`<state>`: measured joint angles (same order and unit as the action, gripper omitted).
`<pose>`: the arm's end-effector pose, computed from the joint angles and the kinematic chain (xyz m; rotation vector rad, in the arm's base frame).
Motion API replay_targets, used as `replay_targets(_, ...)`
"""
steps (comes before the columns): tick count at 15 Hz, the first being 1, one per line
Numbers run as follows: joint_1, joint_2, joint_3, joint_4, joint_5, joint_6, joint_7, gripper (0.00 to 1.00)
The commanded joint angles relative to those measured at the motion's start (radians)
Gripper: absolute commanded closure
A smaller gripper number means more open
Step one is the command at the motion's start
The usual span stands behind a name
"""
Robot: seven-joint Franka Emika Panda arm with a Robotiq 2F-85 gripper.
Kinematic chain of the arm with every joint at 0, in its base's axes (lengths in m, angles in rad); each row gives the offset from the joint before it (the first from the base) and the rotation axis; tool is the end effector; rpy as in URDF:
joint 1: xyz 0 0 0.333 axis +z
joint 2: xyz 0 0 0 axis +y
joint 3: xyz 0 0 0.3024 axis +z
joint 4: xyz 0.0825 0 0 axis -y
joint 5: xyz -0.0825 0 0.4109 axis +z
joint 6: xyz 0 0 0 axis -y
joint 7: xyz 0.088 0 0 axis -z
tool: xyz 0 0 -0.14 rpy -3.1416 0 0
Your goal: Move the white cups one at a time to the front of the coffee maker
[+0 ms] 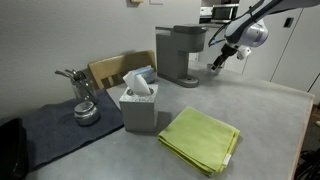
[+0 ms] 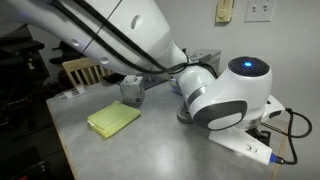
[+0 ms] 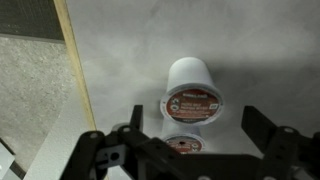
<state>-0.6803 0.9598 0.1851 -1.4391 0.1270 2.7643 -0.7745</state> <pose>0.6620 -0.3899 0.1009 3.0153 0.0951 0.6437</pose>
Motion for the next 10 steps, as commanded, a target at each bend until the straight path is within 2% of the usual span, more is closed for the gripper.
replay_targets(1,-0.028,0.019,0.033,0.035,0.006,-0.034,-0.032,0.0)
replay_targets(10,-0.029,0.025,0.034,0.048,0.006,-0.052,-0.035,0.0)
